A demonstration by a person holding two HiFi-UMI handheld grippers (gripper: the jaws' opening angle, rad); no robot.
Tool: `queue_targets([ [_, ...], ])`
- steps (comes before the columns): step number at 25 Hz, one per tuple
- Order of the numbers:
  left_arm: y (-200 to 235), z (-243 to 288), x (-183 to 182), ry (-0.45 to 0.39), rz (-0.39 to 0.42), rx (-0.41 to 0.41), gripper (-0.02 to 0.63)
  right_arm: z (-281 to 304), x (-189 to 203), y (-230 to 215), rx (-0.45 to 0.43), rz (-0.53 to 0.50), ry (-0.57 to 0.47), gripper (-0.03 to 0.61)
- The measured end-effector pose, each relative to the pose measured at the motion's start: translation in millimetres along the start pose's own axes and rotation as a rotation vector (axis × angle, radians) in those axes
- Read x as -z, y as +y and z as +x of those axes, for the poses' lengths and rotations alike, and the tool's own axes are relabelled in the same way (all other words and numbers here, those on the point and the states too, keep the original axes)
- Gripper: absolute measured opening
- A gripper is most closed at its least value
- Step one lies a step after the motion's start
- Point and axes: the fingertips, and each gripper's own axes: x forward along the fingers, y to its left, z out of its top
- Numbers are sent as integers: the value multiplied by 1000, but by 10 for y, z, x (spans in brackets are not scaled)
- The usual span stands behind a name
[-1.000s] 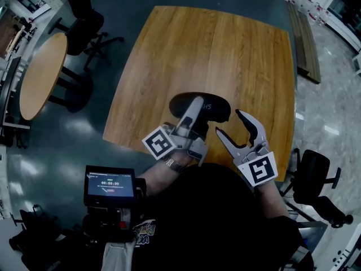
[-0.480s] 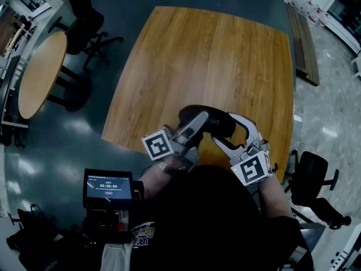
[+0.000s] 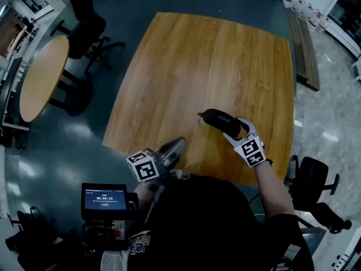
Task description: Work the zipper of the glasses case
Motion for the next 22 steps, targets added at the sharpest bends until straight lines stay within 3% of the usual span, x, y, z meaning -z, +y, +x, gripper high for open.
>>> queue_targets([
  [4, -192, 93, 419, 152, 113, 63, -2, 354, 254, -73, -18, 6, 85, 304],
  [8, -240, 17, 626, 238, 165, 42, -2, 515, 342, -115, -48, -16, 130, 305],
  [15, -95, -198, 756, 251, 123, -26, -2, 690, 421, -185, -108, -72, 155, 305],
  [22, -56, -224, 805, 281, 128, -22, -2, 671, 414, -191, -112, -83, 148, 304],
])
